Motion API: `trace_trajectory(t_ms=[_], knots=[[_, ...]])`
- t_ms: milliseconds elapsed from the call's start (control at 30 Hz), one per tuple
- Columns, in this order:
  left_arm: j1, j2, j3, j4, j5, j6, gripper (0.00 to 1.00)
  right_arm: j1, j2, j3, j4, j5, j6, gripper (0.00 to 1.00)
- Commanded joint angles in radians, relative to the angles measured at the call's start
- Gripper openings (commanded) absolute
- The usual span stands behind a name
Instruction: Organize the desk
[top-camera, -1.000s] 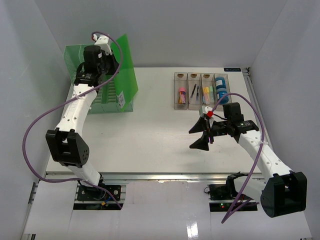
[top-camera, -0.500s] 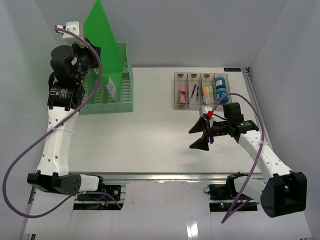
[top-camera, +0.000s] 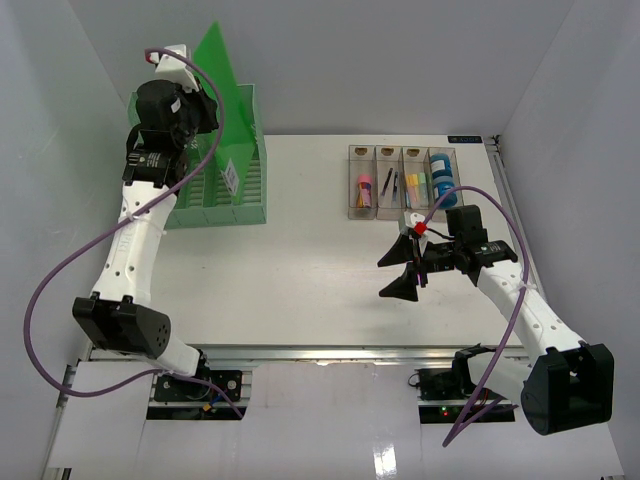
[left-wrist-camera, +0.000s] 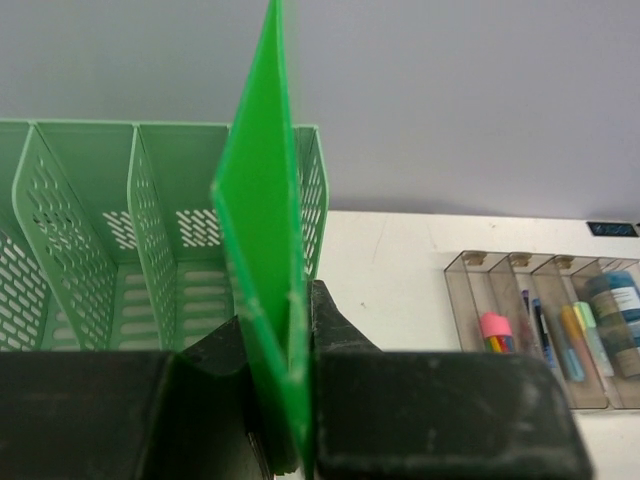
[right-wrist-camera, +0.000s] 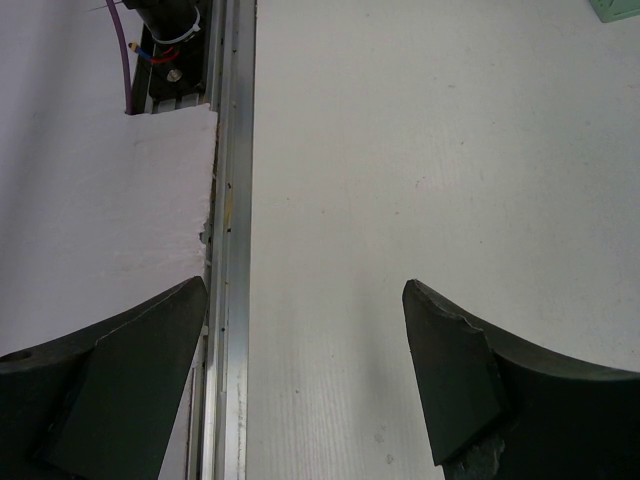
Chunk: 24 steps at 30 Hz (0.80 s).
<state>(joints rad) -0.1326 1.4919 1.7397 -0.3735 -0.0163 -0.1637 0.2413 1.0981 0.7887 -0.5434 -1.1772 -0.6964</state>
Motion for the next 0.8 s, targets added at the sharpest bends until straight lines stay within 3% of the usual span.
trace_trajectory(t_ms=[0,167,500,767], knots=[[0.007,-0.002,0.021,0.089,-0.02,0.018,0.0,-0.007,-0.012,0.0,0.01,-0.015,-0.017,0.86],[0.007,0.007,-0.062,0.179,0.002,0.025,0.0,-0.008,-0.01,0.0,0.01,-0.016,-0.017,0.86],[0.007,0.003,-0.33,0.524,0.015,0.024,0.0,-0.016,0.004,-0.002,0.011,-0.01,-0.018,0.86],[0.007,0.03,-0.373,0.616,0.008,0.046,0.0,-0.018,0.013,-0.002,0.011,-0.009,-0.02,0.86]])
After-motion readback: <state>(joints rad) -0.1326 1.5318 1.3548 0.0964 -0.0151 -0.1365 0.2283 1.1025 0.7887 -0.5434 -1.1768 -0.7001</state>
